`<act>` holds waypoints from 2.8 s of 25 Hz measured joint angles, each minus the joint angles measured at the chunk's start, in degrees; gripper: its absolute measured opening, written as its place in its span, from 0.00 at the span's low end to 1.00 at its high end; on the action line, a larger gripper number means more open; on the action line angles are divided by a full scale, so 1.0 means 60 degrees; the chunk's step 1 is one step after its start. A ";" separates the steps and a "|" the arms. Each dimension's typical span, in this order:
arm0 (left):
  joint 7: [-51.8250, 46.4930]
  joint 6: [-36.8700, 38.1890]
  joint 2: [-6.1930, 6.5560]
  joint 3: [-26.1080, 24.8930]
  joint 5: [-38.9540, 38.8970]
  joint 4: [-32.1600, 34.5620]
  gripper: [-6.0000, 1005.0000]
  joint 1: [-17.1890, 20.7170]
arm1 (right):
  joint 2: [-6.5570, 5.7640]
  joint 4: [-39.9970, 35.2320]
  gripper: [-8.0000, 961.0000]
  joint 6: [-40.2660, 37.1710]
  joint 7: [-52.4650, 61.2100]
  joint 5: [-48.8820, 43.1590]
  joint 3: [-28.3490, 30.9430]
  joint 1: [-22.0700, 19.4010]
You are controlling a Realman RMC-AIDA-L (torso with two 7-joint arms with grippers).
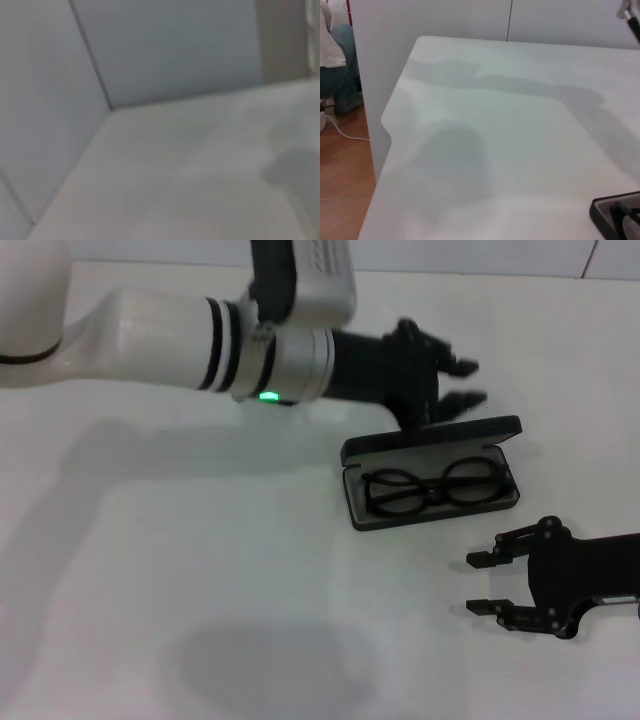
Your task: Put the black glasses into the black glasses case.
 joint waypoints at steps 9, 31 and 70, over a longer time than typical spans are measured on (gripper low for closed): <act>-0.0972 -0.1173 0.0002 0.0143 0.0519 -0.0898 0.32 -0.0378 | 0.0022 0.0016 0.46 0.0012 -0.0001 0.0000 -0.0059 0.0090; 0.1640 -0.0698 -0.0005 0.1475 -0.2034 0.0519 0.33 0.1589 | 0.0018 -0.0048 0.49 -0.0001 0.0063 0.0138 0.0017 0.0070; 0.4570 0.6351 0.0229 -0.2553 -0.2341 -0.1552 0.86 0.4067 | -0.0039 0.3939 0.91 -0.2252 -0.3886 0.4535 0.1654 0.1597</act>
